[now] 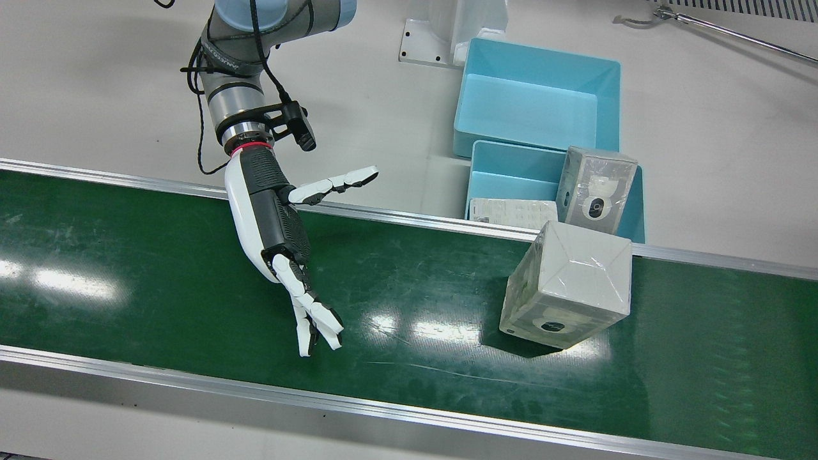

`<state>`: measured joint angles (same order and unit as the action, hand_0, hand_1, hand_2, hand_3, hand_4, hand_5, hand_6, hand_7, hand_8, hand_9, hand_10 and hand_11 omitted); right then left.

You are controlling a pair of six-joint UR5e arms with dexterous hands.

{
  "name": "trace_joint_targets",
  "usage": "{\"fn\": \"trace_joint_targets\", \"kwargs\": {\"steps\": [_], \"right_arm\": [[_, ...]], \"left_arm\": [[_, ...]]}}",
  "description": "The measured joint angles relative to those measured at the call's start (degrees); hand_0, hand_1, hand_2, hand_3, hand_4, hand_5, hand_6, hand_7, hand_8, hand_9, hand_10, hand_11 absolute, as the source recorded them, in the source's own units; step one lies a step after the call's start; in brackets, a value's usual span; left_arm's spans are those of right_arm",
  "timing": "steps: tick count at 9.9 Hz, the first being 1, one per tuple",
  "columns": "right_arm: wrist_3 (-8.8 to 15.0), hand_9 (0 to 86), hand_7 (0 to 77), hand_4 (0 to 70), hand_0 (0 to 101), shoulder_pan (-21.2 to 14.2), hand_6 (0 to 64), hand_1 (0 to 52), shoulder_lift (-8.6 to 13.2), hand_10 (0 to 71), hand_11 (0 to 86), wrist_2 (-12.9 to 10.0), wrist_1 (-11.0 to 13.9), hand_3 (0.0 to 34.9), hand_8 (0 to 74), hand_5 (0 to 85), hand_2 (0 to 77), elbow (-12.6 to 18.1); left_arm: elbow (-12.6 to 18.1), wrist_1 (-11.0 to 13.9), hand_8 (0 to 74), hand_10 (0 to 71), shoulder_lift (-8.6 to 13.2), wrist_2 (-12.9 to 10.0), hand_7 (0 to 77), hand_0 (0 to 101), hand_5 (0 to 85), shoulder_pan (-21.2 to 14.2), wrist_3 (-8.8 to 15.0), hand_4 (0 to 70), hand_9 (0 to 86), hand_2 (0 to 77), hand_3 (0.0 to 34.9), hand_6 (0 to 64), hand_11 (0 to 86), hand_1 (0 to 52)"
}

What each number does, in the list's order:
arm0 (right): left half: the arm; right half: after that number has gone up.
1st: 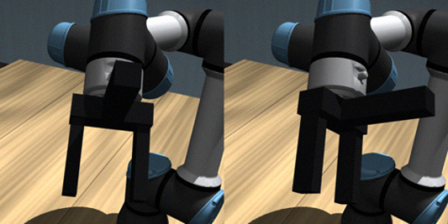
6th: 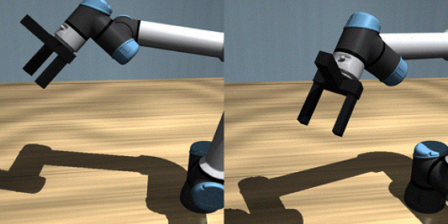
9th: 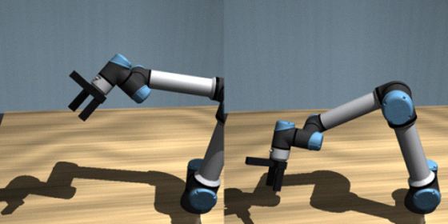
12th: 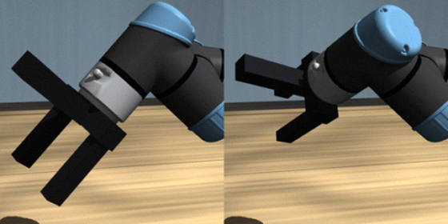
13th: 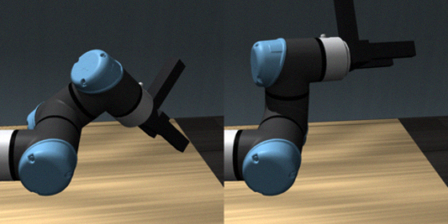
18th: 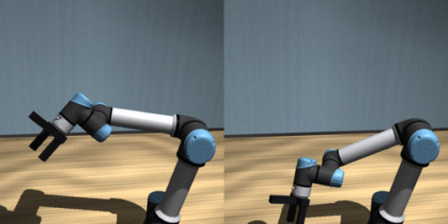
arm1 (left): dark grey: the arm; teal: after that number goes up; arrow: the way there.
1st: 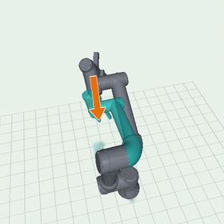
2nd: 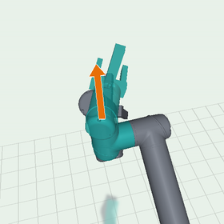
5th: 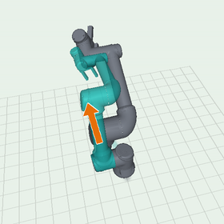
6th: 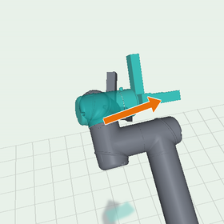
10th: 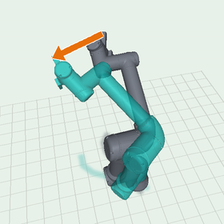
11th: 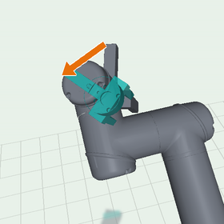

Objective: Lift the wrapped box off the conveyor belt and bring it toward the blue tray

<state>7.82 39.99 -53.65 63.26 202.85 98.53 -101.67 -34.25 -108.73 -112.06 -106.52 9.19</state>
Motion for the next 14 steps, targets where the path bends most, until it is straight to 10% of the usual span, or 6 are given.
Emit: {"fn": "trace_joint_targets", "kwargs": {"steps": [14], "right_arm": [[0.2,1.1,1.6,8.7,49,0.4,2.7,14.7,0.0,0.0,1.1,-0.1,0.0,0.0,0.0,10.4,5.5,-0.6]], "left_arm": [[0.0,0.0,0.5,0.5,0.0,0.0,0.5,0,1.1,0.0,0.0,0.0,0.5,1.1,0.0,0.5,0.5,0.0]]}}
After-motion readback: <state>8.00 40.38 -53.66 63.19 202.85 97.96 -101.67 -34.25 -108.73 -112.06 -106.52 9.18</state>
